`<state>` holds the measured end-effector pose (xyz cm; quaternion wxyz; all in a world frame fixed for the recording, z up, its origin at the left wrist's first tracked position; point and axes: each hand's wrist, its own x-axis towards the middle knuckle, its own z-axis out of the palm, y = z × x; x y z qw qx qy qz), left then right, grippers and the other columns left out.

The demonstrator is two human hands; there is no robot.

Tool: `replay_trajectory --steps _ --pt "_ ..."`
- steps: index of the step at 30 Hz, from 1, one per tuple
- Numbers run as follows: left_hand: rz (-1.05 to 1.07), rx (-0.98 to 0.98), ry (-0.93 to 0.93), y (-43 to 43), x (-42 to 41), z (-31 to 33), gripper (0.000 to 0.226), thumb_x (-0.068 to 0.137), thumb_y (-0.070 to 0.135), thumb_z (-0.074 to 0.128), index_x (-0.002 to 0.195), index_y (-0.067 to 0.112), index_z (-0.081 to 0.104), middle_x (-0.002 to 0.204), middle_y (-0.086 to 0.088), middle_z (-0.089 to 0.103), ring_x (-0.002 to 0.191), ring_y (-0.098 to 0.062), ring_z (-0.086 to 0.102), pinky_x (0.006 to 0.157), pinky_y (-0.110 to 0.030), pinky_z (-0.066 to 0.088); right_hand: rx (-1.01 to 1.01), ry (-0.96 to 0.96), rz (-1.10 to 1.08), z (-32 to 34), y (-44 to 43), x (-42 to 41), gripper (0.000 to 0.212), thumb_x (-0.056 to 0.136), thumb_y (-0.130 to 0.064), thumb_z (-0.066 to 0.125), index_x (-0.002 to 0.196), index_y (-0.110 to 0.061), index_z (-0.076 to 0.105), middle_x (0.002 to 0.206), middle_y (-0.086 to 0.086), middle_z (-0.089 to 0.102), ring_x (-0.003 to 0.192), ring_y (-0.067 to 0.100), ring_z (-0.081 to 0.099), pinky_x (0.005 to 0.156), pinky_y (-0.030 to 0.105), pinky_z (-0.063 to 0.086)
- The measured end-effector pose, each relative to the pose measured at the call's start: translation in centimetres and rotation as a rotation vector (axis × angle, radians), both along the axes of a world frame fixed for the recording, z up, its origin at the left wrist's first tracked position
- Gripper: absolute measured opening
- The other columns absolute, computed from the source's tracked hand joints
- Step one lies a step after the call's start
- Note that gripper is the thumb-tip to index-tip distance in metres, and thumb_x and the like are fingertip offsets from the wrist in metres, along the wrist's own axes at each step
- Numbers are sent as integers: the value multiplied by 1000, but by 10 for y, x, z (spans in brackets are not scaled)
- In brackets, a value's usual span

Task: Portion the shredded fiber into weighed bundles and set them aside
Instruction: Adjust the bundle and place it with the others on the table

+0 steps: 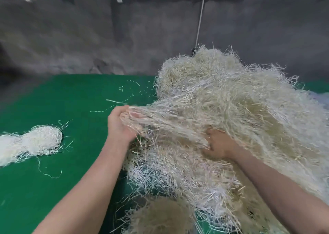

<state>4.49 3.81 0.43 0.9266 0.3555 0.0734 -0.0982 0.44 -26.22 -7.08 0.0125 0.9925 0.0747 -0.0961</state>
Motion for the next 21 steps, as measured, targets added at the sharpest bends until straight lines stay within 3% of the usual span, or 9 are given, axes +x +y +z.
replay_trajectory --steps 4,7,9,11,13,15,17,19,21 --pt "65 150 -37 18 8 4 19 80 16 59 64 16 48 52 6 44 46 -8 39 61 -22 38 -28 88 33 19 10 -6 66 86 -53 56 142 -21 37 136 0 48 133 30 39 104 36 34" --pt "-40 421 -135 6 2 -1 23 94 32 52 89 12 62 61 -2 62 53 -14 58 55 -26 52 183 119 51 76 50 0 59 78 -44 70 130 -27 48 115 -15 54 105 14 55 95 33 40" --pt "-41 617 -173 1 0 -5 51 92 38 54 124 -2 49 114 -24 62 105 -38 61 89 -44 52 278 -38 94 119 69 2 39 74 -42 74 108 -35 56 103 -22 52 84 2 53 87 28 42" --pt "-14 634 -198 0 -2 -3 66 80 43 61 129 2 47 140 -24 43 132 -41 36 111 -55 27 368 -405 113 145 88 10 37 67 -55 71 91 -36 52 98 -14 60 80 2 53 73 25 46" --pt "-11 594 -246 -2 -3 0 55 72 42 63 116 9 58 129 -17 56 127 -35 46 111 -53 29 495 -476 180 149 112 28 82 57 -61 73 127 -28 45 133 0 50 118 16 49 100 35 38" --pt "0 636 -280 -3 -6 2 40 69 41 64 100 16 66 106 1 68 110 -18 58 106 -44 36 583 -106 215 127 134 46 125 59 -53 80 151 -23 1 159 2 6 144 20 9 115 41 7" --pt "27 514 -280 2 -1 6 39 72 41 64 99 13 66 95 3 69 96 -12 61 98 -41 42 600 191 173 79 149 52 127 66 -47 79 149 -27 -16 158 2 -7 145 22 -1 114 45 -2" --pt "58 191 -182 11 11 16 44 79 42 60 109 9 59 89 -2 70 85 -13 65 91 -40 49 537 220 116 25 153 49 113 73 -43 76 150 -26 -4 157 6 14 143 25 13 113 41 0" --pt "132 -33 -103 20 22 27 37 86 44 58 104 12 54 72 -1 64 61 -10 60 64 -29 55 388 111 77 -13 140 46 88 83 -36 67 150 -18 12 140 9 46 135 26 35 114 39 9"
